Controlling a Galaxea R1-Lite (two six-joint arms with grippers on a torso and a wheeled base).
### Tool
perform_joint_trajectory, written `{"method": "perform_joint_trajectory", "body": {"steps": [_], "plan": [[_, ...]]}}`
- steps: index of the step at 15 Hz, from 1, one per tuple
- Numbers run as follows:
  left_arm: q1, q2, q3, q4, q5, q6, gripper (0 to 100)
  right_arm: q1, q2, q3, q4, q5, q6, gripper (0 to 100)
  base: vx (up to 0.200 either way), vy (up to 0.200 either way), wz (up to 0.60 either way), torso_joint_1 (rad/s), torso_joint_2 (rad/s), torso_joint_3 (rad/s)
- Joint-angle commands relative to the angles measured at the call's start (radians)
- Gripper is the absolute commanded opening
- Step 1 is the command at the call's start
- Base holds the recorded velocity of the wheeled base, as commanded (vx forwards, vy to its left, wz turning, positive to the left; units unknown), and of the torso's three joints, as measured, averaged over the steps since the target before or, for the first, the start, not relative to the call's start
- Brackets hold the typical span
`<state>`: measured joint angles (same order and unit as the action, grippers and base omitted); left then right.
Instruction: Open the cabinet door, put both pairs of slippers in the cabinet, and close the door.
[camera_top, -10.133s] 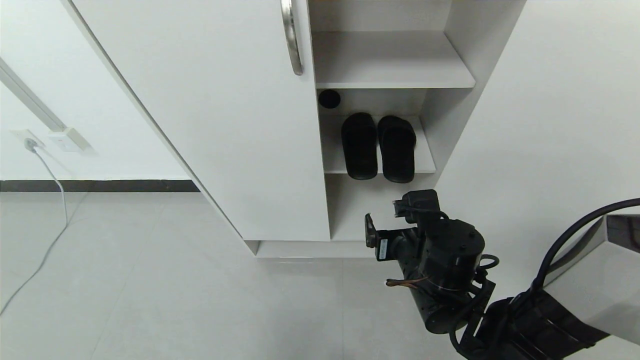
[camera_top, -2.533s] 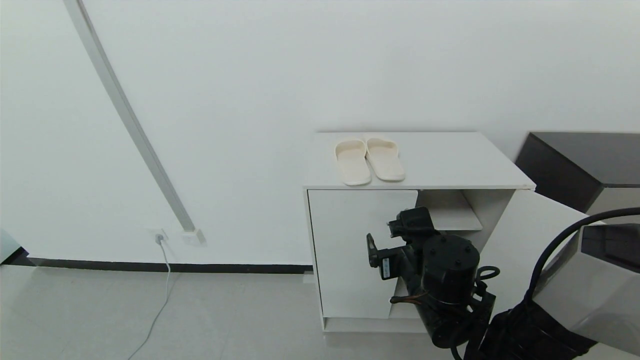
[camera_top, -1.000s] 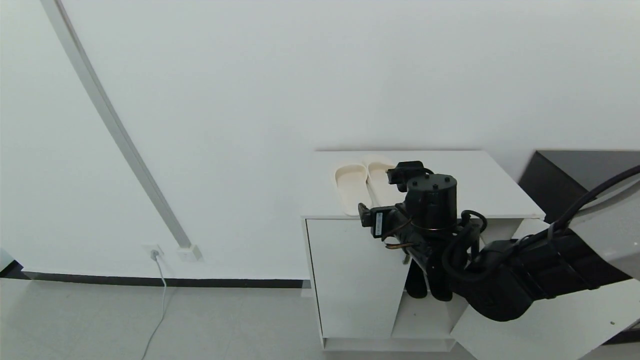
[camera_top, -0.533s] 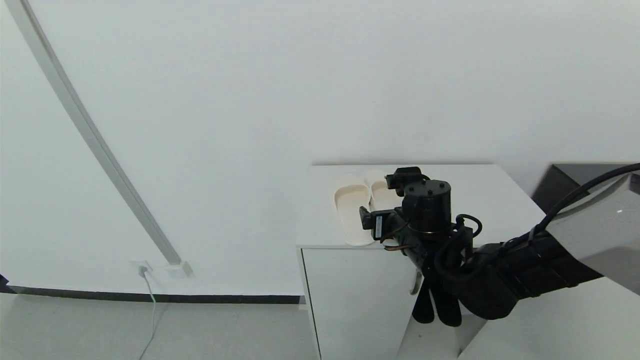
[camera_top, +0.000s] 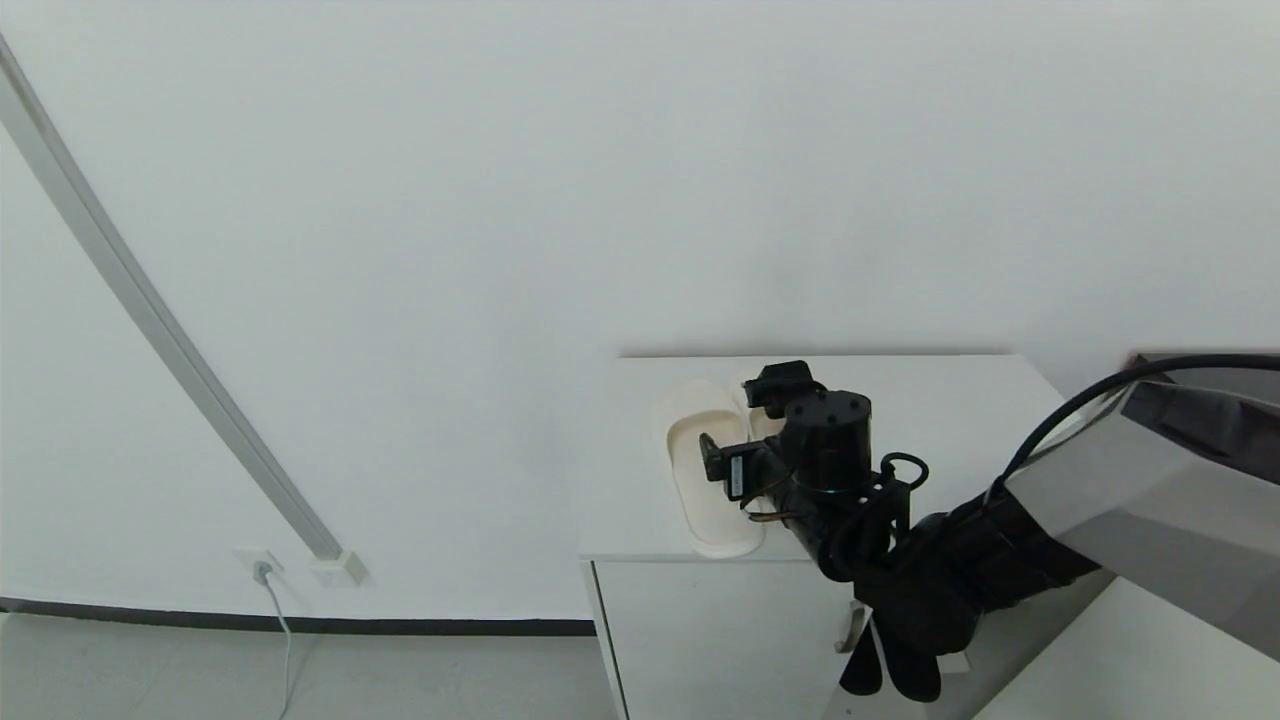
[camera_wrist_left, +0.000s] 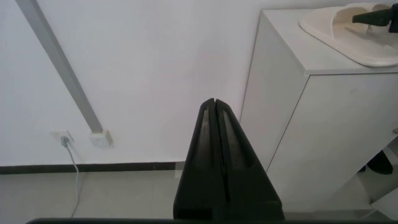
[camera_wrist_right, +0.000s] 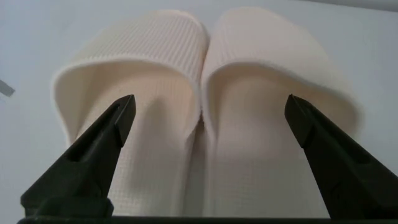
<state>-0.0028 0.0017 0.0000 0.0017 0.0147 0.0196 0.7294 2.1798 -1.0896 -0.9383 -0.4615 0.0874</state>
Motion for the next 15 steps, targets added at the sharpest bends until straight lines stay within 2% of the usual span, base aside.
{"method": "perform_joint_trajectory", "body": {"steps": [1,9,13,14,15], "plan": [[0.0,0.0,0.0,0.0,0.001,0.0,0,-0.001,0.048,-0.026,0.0,0.003,0.0,100,0.0,0.0,0.0,0.0,0.0,0.0],[0.0,0.0,0.0,0.0,0.001,0.0,0,-0.034,0.14,-0.204,0.058,0.003,0.0,100,0.0,0.0,0.0,0.0,0.0,0.0],[0.0,0.0,0.0,0.0,-0.001,0.0,0,-0.056,0.153,-0.236,0.058,0.02,0.0,100,0.0,0.0,0.0,0.0,0.0,0.0],[0.0,0.0,0.0,0.0,0.001,0.0,0,-0.057,0.153,-0.236,0.058,0.02,0.0,0,0.0,0.0,0.0,0.0,0.0,0.0],[0.0,0.0,0.0,0.0,0.001,0.0,0,-0.057,0.153,-0.236,0.058,0.02,0.0,0,0.0,0.0,0.0,0.0,0.0,0.0]]}}
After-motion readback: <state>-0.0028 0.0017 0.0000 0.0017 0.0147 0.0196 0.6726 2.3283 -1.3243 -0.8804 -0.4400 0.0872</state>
